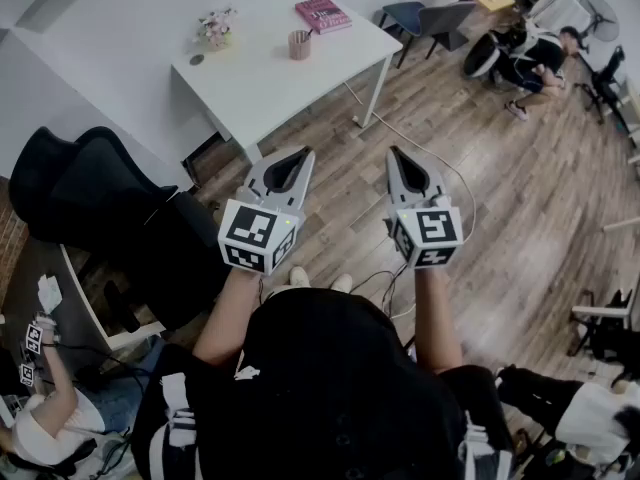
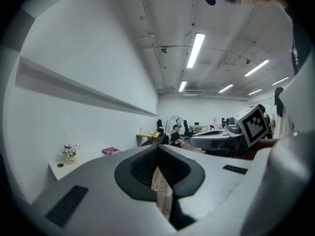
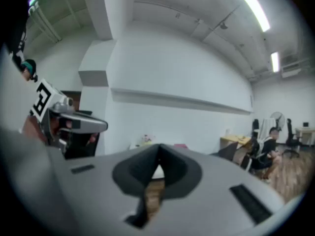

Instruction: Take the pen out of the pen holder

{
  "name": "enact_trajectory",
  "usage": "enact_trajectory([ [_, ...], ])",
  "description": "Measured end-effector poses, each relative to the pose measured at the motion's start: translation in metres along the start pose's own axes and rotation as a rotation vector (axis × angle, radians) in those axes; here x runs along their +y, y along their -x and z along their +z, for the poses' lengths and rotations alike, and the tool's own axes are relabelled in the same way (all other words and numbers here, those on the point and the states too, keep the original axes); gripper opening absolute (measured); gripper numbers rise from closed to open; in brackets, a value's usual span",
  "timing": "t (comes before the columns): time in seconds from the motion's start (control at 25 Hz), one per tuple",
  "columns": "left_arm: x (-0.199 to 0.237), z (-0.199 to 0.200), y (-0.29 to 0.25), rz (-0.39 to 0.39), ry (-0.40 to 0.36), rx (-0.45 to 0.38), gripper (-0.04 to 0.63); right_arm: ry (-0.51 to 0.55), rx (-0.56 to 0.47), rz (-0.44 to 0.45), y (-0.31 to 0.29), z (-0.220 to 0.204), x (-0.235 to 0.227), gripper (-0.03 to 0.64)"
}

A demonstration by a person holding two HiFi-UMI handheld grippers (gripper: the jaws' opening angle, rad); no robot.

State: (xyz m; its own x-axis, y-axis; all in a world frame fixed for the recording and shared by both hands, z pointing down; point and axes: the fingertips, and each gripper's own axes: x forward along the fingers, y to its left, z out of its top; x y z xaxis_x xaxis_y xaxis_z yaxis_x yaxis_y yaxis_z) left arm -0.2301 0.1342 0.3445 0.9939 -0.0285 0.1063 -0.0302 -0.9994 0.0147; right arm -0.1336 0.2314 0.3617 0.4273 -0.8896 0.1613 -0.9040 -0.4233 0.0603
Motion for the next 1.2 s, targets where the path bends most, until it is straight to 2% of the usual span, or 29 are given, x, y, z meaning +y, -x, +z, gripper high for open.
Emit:
enact_trajectory([
  [0.44,-0.006,-0.003,-0.008,0.006,0.003,0.009,0.018,-0.017,0.008,0.011,0.001,-0.008,-0.01,0.034],
  [0.8,-0.024,-0.012,-0.026,0.036,-0.006,0.036,0.018,-0.028,0.0,0.043,0.003,-0.017,-0.039,0.034],
  [1.2,-0.051,-0.025,-0.049,0.05,-0.012,0.057,0.018,-0.036,0.037,0.09,0.006,-0.041,-0.069,0.034],
])
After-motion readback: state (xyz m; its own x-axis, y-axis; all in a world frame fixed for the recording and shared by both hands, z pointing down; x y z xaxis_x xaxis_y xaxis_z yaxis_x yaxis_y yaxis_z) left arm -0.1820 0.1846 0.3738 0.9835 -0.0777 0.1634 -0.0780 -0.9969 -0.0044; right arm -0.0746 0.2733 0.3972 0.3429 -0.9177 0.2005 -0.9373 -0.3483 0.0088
